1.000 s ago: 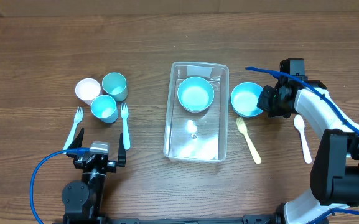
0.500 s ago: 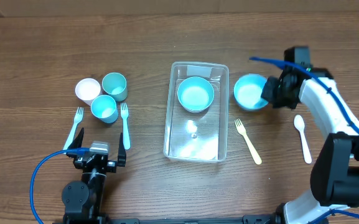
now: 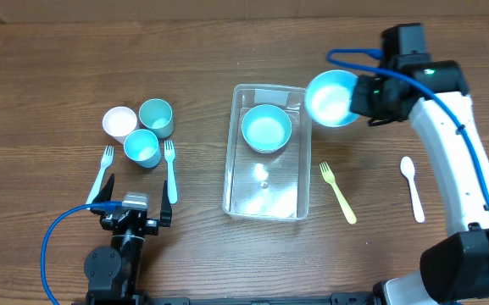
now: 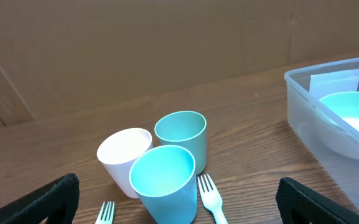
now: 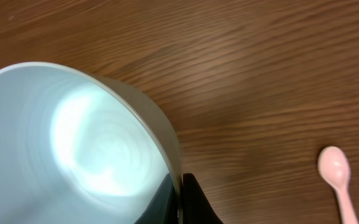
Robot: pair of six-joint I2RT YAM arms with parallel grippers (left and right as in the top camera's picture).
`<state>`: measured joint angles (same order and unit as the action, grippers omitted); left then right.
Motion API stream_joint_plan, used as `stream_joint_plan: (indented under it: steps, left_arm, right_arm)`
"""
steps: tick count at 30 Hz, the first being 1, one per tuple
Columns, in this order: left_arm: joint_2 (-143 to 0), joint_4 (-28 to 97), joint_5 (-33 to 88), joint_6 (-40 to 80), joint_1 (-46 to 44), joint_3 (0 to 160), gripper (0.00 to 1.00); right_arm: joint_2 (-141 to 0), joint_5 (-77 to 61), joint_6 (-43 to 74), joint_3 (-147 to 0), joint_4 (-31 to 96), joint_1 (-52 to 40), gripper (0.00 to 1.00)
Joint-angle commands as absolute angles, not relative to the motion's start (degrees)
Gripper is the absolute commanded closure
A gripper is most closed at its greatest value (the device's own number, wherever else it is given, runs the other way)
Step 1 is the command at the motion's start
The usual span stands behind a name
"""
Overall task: Pack container
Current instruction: 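Carry the teal bowl with the right gripper into the container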
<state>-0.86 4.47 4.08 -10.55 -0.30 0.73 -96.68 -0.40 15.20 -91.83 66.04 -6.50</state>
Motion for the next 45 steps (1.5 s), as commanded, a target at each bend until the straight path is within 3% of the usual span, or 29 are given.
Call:
stream_joint_plan:
  steps: [1, 13, 36, 37, 39, 40, 43, 44, 45]
  left_arm:
    - [-0.3, 4.4, 4.4, -11.2, -0.4, 0.5, 0.00]
    - [-0.3, 4.4, 4.4, -11.2, -0.4, 0.5, 0.00]
    - [-0.3, 4.4, 4.5, -11.2, -0.4, 0.5, 0.00]
    - [-0.3, 4.4, 4.4, -11.2, -0.4, 0.5, 0.00]
    - [-0.3, 4.4, 4.4, -11.2, -0.4, 0.5, 0.00]
    - [-0.3, 4.4, 4.5, -11.2, -0.4, 0.5, 0.00]
    - [-0.3, 4.4, 4.4, -11.2, -0.4, 0.5, 0.00]
    - [-0.3, 4.4, 4.4, -11.2, -0.4, 0.5, 0.00]
    - [-0.3, 4.4, 4.5, -11.2, -0.4, 0.5, 0.00]
  right_arm:
    - [-95.5, -0.1, 14.8, -93.2, 66.0, -11.8, 0.96]
    - [-101.2, 0.1, 16.8, -92.9, 62.9, -24.8, 0.94]
    - [-106.8, 4.3, 16.8, -91.0, 54.4, -25.0, 0.93]
    - [-106.8, 4.3, 16.8, -91.0, 54.5, -25.0, 0.91]
    - [-106.8, 4.3, 16.8, -91.0, 54.5, -25.0, 0.72]
    - [-106.8, 4.3, 16.8, -91.0, 54.5, -25.0, 0.69]
    - [-106.8, 4.3, 16.7, -91.0, 54.8, -25.0, 0.28]
    - [-106.8, 4.3, 16.7, -91.0, 54.9, -25.0, 0.21]
    - [-106.8, 4.3, 16.7, -91.0, 55.0, -25.0, 0.20]
